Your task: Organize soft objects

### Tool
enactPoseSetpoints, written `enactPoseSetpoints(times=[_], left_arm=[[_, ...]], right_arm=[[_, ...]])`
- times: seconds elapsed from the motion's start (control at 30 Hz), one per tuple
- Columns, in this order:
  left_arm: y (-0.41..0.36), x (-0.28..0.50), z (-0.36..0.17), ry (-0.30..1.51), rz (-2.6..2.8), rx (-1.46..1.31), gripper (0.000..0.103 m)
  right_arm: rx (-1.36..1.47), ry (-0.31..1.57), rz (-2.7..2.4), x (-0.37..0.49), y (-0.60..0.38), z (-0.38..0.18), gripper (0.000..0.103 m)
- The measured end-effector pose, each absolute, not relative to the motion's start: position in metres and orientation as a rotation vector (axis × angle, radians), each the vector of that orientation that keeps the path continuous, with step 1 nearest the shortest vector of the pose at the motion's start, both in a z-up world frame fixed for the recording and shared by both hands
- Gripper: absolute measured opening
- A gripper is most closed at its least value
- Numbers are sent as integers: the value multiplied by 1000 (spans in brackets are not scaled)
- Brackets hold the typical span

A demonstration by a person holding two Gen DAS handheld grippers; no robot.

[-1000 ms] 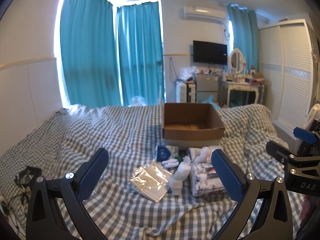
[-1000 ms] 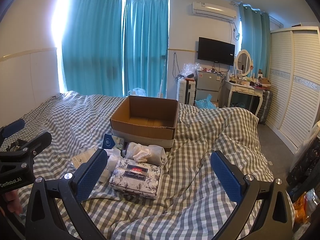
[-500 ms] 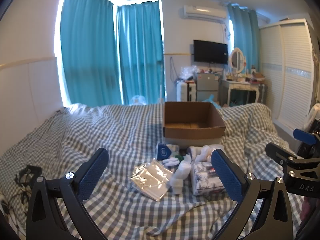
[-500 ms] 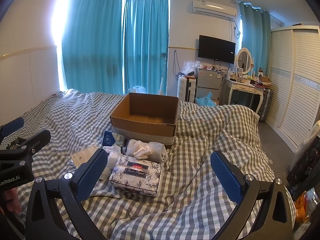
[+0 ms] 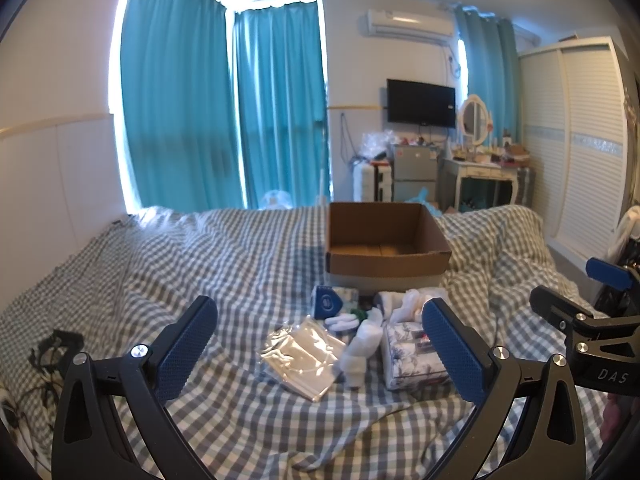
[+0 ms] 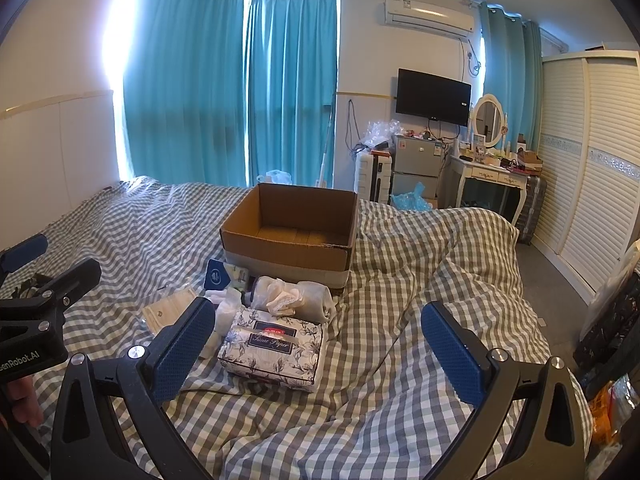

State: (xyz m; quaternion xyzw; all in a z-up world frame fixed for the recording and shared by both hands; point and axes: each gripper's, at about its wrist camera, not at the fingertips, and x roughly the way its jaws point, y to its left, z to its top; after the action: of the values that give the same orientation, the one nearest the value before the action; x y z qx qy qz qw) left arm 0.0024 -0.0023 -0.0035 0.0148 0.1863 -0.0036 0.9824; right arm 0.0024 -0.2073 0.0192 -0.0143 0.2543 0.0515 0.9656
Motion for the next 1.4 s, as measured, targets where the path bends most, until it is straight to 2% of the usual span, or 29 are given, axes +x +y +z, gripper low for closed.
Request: enactPoseSetpoints(times=[0.73, 1.07, 1.23, 1.3, 1.4], left_arm=[[0, 0, 4, 348, -7, 84, 103], [8, 47, -41, 498, 38, 98, 103], [0, 78, -70, 598, 54, 113, 103], [-6, 88, -83, 631, 56, 135, 103], [-9, 97, -93, 656, 47, 150, 103]], right_arm=[[-77, 524, 123, 12, -204, 18, 103], [-41, 805, 152, 91, -207, -62, 103], [-14, 923, 190, 121, -200, -98, 85], [-18, 973, 206, 132, -196, -113, 72], [28, 1018, 236, 144, -194, -130, 71]])
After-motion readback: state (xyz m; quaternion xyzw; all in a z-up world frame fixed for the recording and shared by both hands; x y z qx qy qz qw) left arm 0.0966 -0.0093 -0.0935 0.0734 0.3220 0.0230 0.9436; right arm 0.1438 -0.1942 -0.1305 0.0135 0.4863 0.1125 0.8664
